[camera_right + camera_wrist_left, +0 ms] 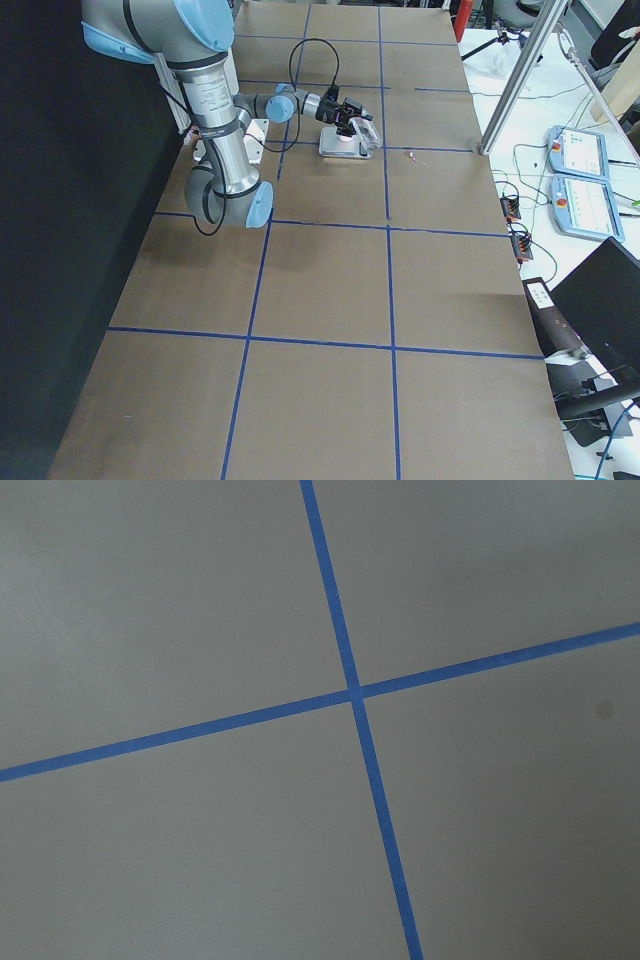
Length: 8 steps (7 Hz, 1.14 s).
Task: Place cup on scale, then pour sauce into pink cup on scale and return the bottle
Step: 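Turn the bottle upright and carry it back with the right gripper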
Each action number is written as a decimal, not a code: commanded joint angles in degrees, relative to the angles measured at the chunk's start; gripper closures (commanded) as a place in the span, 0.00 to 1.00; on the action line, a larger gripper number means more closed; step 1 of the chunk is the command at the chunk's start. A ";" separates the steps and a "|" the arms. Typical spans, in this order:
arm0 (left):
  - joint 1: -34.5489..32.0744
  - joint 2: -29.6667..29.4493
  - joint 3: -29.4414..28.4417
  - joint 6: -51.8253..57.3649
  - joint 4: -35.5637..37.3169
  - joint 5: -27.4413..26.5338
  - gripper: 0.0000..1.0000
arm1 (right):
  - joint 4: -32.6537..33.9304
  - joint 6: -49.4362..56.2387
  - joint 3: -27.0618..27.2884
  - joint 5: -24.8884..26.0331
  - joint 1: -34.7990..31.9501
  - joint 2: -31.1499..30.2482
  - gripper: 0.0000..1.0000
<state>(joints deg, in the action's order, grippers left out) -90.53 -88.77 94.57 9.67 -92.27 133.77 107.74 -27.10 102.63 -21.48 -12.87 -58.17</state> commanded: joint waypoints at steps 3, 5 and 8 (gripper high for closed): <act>0.00 0.00 0.00 0.00 -0.01 0.00 0.00 | -15.62 -18.04 9.58 -15.83 -1.36 -5.72 1.00; 0.00 0.00 0.00 0.00 -0.01 0.00 0.00 | -18.42 -27.59 11.70 -20.85 -2.76 -7.47 1.00; 0.00 0.00 0.00 0.09 -0.01 0.00 0.00 | -35.60 -42.56 11.71 -28.17 -5.58 -18.06 1.00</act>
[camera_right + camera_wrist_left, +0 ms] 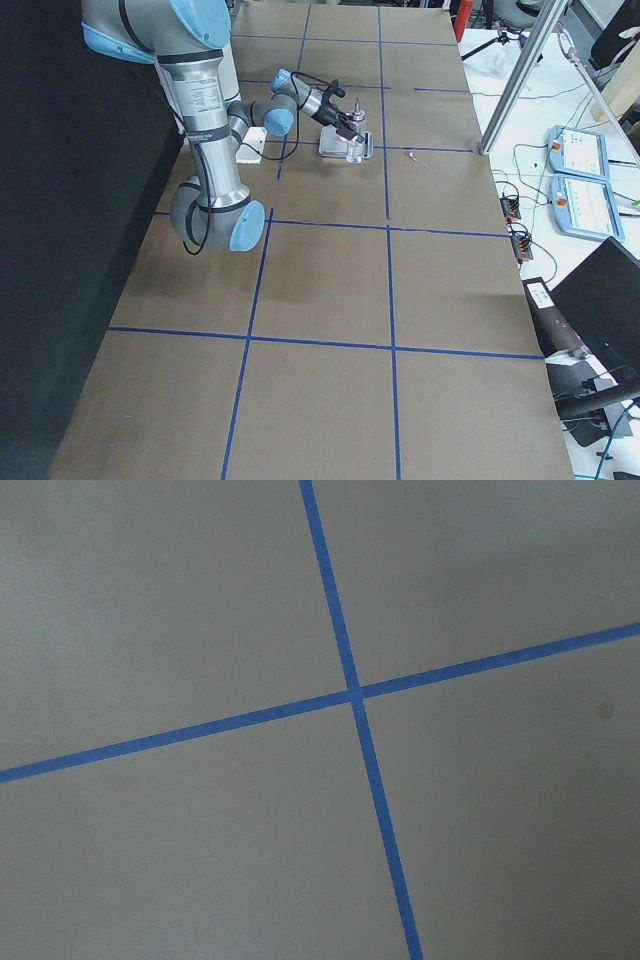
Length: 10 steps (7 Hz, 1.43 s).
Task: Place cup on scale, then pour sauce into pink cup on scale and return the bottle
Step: 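Turn the bottle upright and carry it back with the right gripper, then lower the bottle with the right gripper to its original spot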
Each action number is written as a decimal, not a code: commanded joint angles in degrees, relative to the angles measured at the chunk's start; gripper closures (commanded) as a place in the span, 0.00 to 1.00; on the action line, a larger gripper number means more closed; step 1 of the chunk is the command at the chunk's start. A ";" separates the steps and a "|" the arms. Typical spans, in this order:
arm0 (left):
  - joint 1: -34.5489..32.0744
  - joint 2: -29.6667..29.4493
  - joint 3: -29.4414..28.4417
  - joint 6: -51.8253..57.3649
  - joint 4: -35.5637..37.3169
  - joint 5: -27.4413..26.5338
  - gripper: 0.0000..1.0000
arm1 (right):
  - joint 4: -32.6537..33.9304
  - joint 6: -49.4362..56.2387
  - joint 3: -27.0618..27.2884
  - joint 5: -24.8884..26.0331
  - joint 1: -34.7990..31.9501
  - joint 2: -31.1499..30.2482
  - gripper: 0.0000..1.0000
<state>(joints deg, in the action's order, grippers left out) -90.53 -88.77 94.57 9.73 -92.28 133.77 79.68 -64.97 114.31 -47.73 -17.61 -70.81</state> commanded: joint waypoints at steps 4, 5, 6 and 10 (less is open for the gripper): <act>0.00 0.00 -0.09 0.47 -0.09 -0.09 0.00 | -22.73 -8.22 -0.57 -1.75 -0.93 -19.79 1.00; 0.00 0.00 -0.09 0.47 -0.09 -0.17 0.00 | -22.73 -11.72 -1.45 -1.66 -0.85 -20.58 1.00; 0.00 0.00 -0.09 0.55 -0.09 -0.17 0.00 | -22.64 -13.41 -1.72 -1.49 -0.76 -20.77 1.00; 0.00 0.00 -0.18 0.56 -0.09 -0.18 0.00 | -22.38 -15.45 -3.29 -1.40 -0.76 -21.91 1.00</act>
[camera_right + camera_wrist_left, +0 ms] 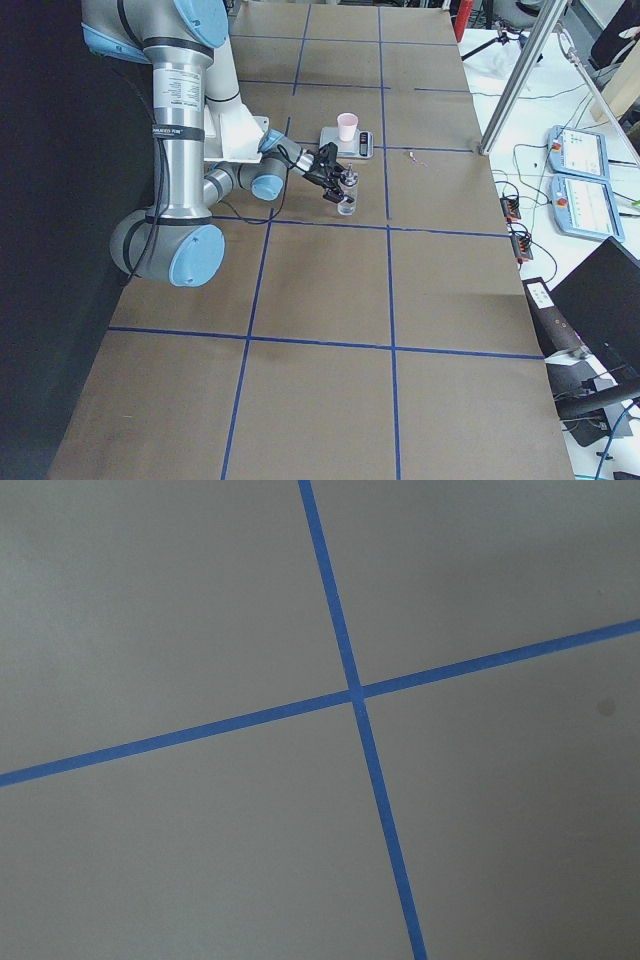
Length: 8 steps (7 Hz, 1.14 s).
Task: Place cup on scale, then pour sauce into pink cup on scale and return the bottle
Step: 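Lower the bottle with the right gripper to its original spot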
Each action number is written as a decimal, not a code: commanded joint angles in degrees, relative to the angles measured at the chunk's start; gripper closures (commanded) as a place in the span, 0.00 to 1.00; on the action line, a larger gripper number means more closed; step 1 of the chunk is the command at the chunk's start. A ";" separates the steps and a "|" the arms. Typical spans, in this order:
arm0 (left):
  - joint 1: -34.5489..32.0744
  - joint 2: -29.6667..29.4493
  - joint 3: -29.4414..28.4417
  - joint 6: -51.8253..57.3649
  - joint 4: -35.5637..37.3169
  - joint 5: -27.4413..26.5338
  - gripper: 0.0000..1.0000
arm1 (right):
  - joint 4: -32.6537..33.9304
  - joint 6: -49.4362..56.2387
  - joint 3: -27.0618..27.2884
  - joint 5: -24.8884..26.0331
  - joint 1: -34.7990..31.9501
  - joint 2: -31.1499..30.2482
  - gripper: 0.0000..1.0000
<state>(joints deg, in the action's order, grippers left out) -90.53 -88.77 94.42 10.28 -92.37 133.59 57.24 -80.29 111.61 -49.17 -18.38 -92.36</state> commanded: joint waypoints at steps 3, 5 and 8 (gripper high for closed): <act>0.09 0.00 -0.20 -0.35 -1.65 0.00 0.00 | 0.16 -0.21 -1.57 0.04 0.09 -0.46 0.96; 0.09 0.00 -0.29 -0.44 -1.93 0.00 0.00 | 0.16 -0.21 -2.01 0.04 0.09 -0.46 0.85; 0.09 0.00 -0.38 -0.53 -1.85 0.09 0.00 | 0.68 -0.13 -2.53 0.13 0.09 -0.46 0.39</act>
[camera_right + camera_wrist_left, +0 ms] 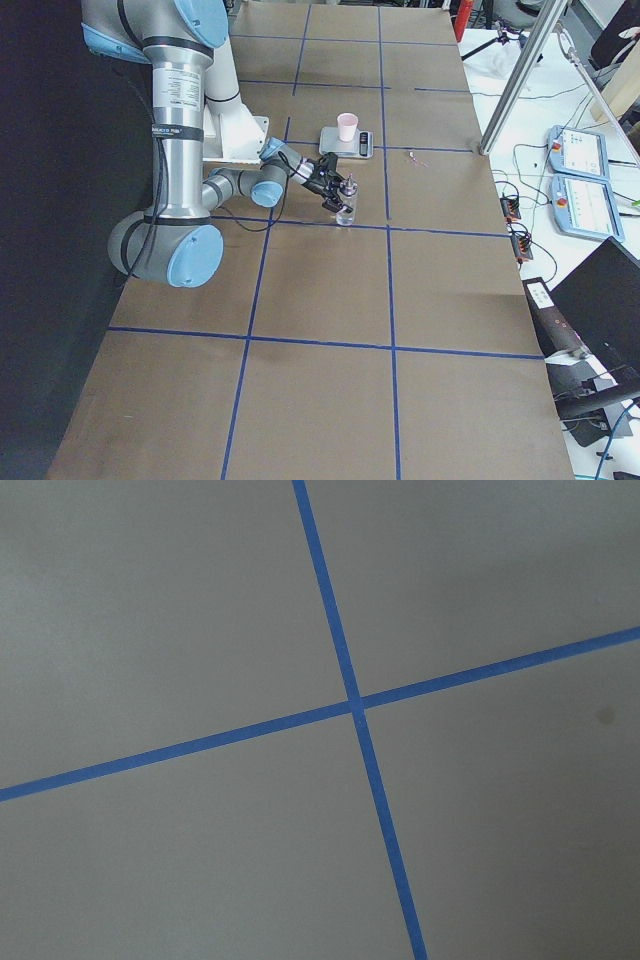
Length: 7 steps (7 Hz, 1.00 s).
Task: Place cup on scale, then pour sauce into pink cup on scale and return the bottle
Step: 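Lower the bottle with the right gripper to its original spot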
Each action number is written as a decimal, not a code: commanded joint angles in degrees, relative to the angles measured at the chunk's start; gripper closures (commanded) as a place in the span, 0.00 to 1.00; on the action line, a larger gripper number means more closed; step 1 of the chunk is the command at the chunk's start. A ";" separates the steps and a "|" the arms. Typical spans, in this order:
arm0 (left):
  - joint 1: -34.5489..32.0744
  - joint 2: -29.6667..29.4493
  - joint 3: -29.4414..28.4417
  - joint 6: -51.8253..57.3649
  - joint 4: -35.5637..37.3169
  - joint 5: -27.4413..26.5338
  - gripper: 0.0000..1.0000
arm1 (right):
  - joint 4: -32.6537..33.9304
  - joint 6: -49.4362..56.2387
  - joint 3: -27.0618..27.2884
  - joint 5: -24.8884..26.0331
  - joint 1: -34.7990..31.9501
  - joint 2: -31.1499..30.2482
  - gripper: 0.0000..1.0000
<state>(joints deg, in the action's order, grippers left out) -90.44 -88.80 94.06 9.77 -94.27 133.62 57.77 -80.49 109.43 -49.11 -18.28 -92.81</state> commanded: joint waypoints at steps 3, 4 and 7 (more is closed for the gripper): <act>0.00 0.03 -0.02 -0.01 -0.03 0.07 0.00 | 0.24 0.16 -0.88 0.68 0.09 0.00 0.01; 0.00 0.03 -0.02 -0.01 0.05 -0.02 0.00 | 0.15 0.16 -0.88 0.68 0.09 0.00 0.00; 0.00 0.03 -0.02 -0.01 0.05 -0.02 0.00 | 0.15 0.16 -0.97 3.39 2.27 -0.09 0.00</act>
<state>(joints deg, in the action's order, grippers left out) -90.44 -88.77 94.04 9.76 -94.28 133.60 57.92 -80.33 108.49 -47.35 -17.36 -92.84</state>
